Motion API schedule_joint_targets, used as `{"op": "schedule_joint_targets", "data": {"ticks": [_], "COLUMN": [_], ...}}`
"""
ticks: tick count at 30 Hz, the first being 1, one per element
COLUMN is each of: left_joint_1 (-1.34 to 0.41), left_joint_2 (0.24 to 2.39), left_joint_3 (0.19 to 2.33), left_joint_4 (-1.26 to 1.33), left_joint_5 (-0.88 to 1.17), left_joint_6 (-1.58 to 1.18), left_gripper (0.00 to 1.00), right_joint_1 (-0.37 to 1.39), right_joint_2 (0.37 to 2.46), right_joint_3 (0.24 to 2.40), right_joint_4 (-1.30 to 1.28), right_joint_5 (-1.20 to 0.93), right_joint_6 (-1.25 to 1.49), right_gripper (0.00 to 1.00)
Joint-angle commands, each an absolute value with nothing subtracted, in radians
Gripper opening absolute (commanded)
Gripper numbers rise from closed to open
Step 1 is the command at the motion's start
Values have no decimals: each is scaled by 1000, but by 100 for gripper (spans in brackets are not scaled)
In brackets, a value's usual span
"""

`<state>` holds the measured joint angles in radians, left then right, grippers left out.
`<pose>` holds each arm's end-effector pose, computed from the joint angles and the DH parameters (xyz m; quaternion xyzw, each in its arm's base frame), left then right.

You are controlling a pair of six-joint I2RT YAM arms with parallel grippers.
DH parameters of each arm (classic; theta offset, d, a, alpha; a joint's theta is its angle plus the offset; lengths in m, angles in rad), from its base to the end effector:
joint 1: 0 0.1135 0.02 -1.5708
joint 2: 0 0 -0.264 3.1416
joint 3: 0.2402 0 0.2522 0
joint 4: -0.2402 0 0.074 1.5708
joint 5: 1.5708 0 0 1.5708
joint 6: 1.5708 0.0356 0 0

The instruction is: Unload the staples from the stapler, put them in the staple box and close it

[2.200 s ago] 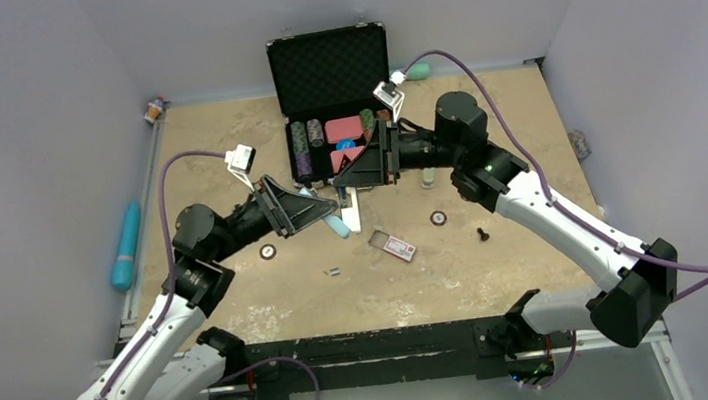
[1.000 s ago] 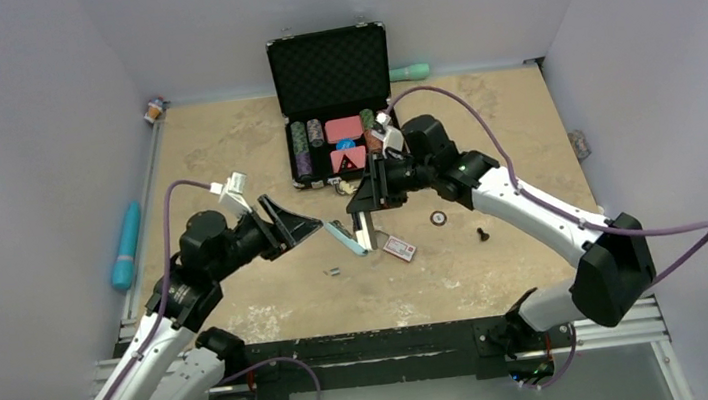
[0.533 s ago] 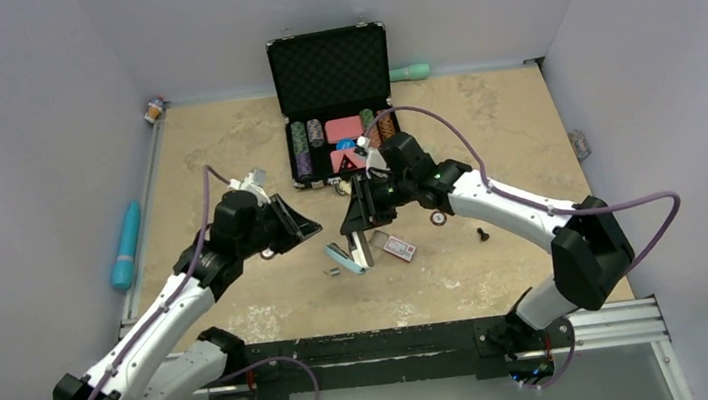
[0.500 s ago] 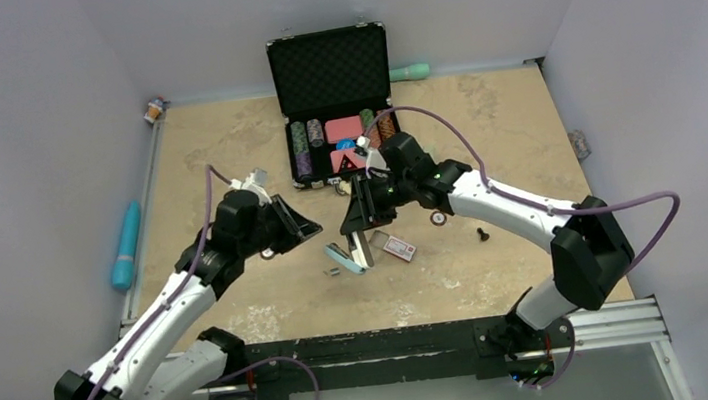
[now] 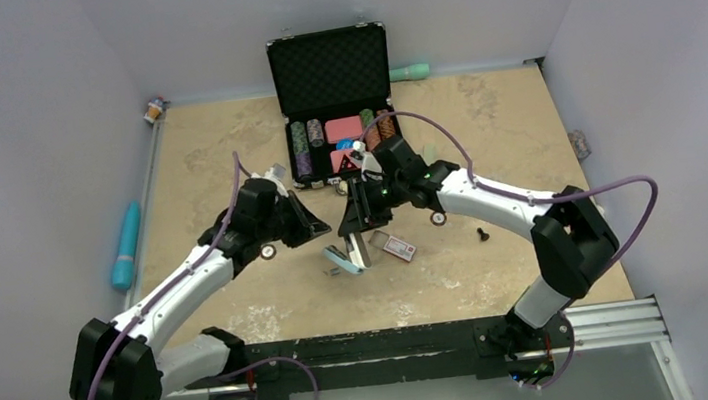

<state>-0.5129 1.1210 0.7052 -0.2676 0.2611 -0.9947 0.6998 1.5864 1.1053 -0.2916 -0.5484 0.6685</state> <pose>0.2025 -0.1246 0.2387 -0.1594 0.8830 -0.3770 0.2299 0.2510 0.2356 0.2444 -0.1191 0.8853 0.4297 0.1322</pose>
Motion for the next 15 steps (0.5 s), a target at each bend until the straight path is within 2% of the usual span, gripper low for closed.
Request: {"op": "schedule_joint_targets", "data": {"ticks": [1,7,15], "left_joint_1": [-517,-527,-527], "left_joint_2": [1177,1198,1043], "left_joint_3": [752,721,579], "left_joint_4": [-218,-311,-368], "left_joint_5": [303,287,274], "left_joint_6": [-954,-913,-939], "left_gripper": [5,1,0], "right_joint_1": [700,694,665], "right_joint_2": [1590,1610,1644], "right_joint_3": [1157,1201,1232], "right_joint_4": [-234,-253,-288], "right_joint_5": [-580,-567,-507], "right_joint_6": [661,651,647], "right_gripper": [0,0,0]}}
